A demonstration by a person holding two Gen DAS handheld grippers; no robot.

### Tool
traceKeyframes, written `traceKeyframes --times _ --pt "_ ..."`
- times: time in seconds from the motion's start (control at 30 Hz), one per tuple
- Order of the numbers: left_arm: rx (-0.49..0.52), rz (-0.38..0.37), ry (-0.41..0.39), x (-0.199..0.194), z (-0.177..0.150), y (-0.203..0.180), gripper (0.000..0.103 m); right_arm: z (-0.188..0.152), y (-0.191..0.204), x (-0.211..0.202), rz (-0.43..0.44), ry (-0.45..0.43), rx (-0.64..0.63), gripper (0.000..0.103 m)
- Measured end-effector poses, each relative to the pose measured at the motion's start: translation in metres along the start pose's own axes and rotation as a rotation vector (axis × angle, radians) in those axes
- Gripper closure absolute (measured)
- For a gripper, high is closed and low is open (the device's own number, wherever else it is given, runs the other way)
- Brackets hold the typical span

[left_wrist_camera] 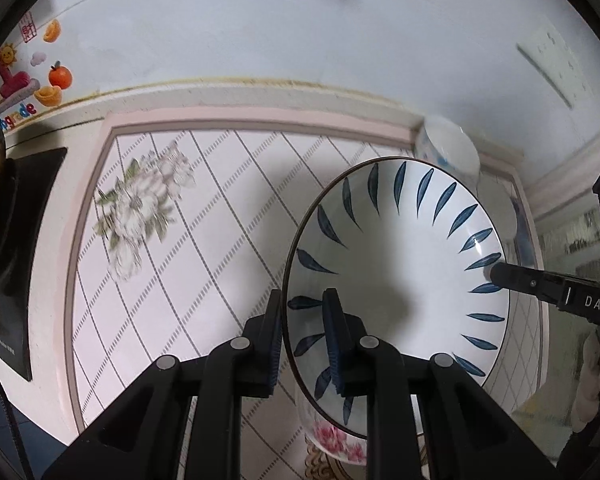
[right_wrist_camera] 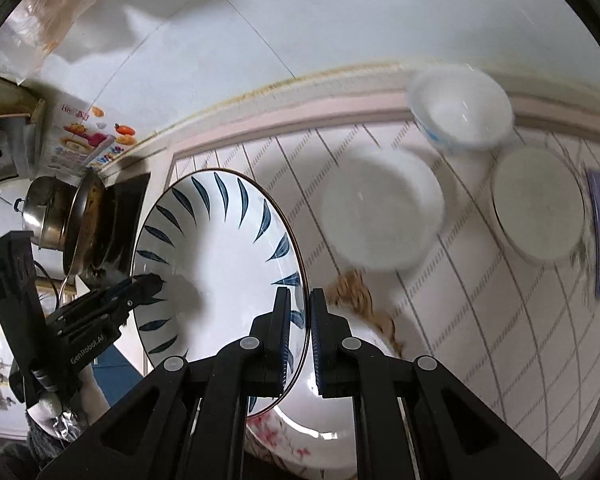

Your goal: Organize plates and bowls

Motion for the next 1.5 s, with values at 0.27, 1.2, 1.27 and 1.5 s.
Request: traceKeyframes --times 0.27,1.2,1.27,1.5 --pt "0.058 -0.010 0.073 0.030 -0.034 -0.027 0.086 -0.054 -0.051 0.020 -0.028 0.051 0.053 0.092" --pt "0.121 0.029 0.185 0.078 -0.070 -0.046 0.085 -0.103 -0.098 0.072 -0.059 0.125 0.109 0.092" --pt "0.113 0.029 0.185 0.079 -0.070 -0.047 0.085 -0.103 -0.098 0.072 -0.061 0.124 0.107 0.092" --pt "0.068 0.012 0.195 0.082 -0.074 -0.043 0.085 -0.101 -0.100 0.069 -0.046 0.125 0.148 0.089"
Point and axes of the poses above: each gripper's, at about its wrist camera, not at the fingertips, and x roughly the way its jaws point, y to its left, z to its top, the point moved 7 cm from there along x, roughly the way its jaws point, and after that the axes turned 11 degrees about x, right-handed, at the moved point
